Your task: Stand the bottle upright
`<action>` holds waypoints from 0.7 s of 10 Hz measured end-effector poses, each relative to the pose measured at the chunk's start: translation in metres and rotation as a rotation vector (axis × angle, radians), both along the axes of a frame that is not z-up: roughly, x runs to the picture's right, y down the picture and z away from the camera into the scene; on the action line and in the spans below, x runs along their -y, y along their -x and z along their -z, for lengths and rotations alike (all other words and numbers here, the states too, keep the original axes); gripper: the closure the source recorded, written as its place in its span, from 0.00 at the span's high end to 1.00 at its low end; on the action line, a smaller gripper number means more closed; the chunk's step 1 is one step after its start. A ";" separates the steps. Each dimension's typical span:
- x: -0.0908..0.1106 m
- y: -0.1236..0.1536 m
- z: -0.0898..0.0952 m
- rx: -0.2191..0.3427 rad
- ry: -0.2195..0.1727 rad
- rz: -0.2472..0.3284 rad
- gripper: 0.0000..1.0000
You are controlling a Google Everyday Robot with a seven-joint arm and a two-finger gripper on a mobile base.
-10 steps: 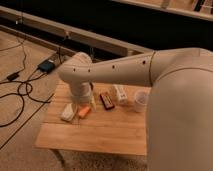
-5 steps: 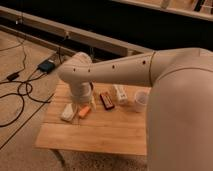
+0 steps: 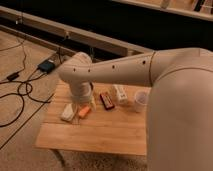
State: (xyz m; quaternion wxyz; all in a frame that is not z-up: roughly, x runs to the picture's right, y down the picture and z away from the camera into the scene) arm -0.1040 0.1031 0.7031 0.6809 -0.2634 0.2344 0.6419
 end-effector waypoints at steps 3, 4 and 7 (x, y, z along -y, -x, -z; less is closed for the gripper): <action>0.000 0.000 0.000 0.000 0.000 0.000 0.65; 0.000 0.000 0.000 0.000 0.000 0.000 0.65; 0.003 -0.009 -0.008 -0.002 0.009 0.010 0.65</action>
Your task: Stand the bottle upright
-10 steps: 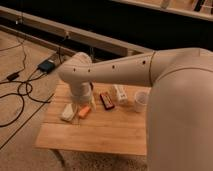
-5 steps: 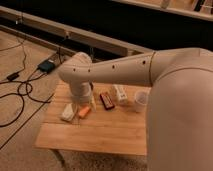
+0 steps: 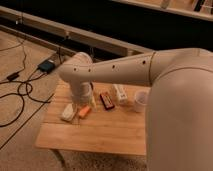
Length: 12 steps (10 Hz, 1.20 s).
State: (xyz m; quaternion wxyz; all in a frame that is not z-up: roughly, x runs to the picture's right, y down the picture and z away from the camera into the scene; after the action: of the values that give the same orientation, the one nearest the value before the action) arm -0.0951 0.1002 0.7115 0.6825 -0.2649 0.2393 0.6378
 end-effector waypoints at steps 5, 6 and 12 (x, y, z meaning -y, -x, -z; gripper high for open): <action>0.036 -0.078 -0.067 -0.043 0.008 0.083 0.65; 0.045 -0.094 -0.087 -0.033 0.000 0.099 0.65; 0.072 -0.145 -0.169 0.102 -0.038 0.194 0.65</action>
State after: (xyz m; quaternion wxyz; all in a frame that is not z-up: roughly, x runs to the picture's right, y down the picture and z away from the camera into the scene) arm 0.0494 0.0286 0.8803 0.7571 -0.2599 0.2166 0.5588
